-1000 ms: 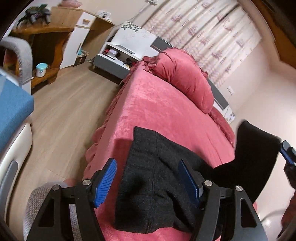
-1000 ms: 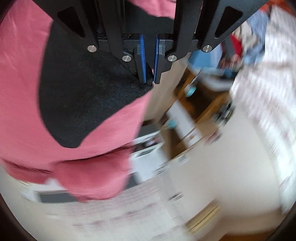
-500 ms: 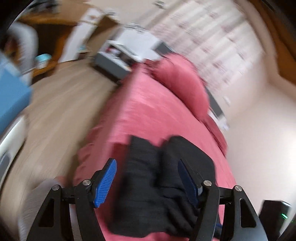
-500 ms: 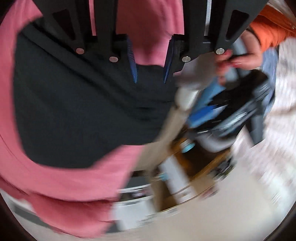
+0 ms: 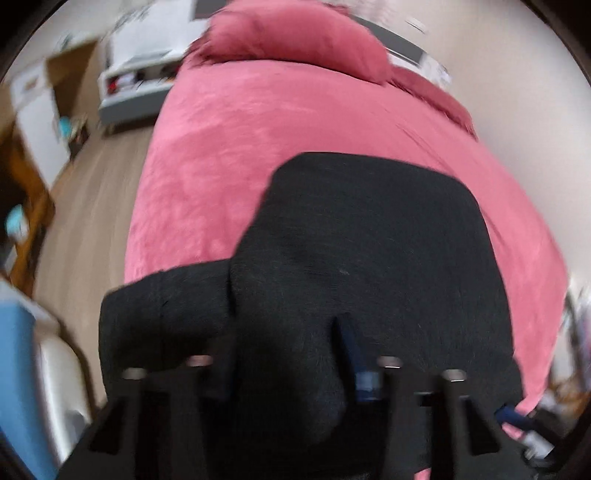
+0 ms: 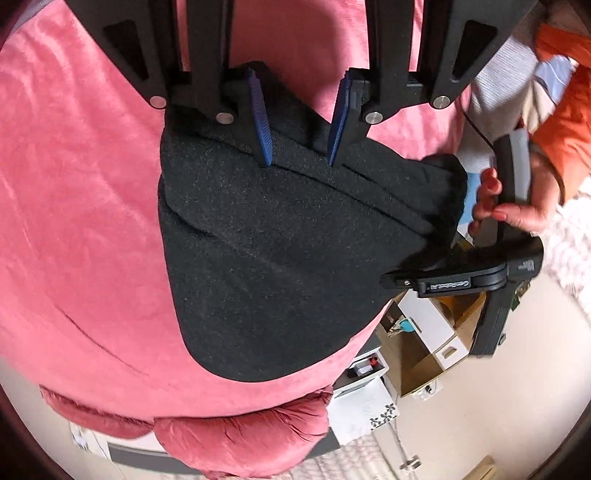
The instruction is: Fold large clothes
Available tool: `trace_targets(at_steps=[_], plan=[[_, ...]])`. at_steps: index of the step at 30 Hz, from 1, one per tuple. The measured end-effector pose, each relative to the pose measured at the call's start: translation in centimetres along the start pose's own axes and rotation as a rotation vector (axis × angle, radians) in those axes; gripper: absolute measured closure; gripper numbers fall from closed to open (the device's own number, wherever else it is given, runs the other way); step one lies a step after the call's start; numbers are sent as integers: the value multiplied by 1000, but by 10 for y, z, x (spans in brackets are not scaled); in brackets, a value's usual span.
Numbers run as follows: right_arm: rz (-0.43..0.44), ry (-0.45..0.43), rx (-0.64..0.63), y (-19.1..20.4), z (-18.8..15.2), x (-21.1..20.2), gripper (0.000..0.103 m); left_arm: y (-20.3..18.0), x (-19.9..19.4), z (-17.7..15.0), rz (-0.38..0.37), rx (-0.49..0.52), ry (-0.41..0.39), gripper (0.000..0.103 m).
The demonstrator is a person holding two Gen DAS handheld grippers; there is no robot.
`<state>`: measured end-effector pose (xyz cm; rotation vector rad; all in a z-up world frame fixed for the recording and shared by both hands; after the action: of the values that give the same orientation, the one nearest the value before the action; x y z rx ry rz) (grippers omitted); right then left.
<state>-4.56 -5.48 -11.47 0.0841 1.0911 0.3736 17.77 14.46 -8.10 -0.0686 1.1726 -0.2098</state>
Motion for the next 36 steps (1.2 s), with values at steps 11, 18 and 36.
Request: trace_targets(at_steps=[11, 18, 36], plan=[[71, -155, -5, -9, 3, -48, 71, 19, -146, -43, -291, -221, -353, 84], [53, -89, 26, -15, 4, -28, 67, 85, -38, -104, -81, -396, -102, 60], [-66, -11, 310, -56, 7, -25, 67, 10, -104, -101, -64, -166, -318, 51]])
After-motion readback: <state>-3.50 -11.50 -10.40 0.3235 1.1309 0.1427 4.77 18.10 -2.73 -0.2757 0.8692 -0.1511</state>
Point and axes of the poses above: each gripper's, at about its wrist camera, not at the fingertips, and x roughly the way its jaws point, y to its left, z to its top, the point moved 1 cm from there along x, roughly the way its jaws point, and after that the axes turned 9 degrees about y, right-handed, at the moved point
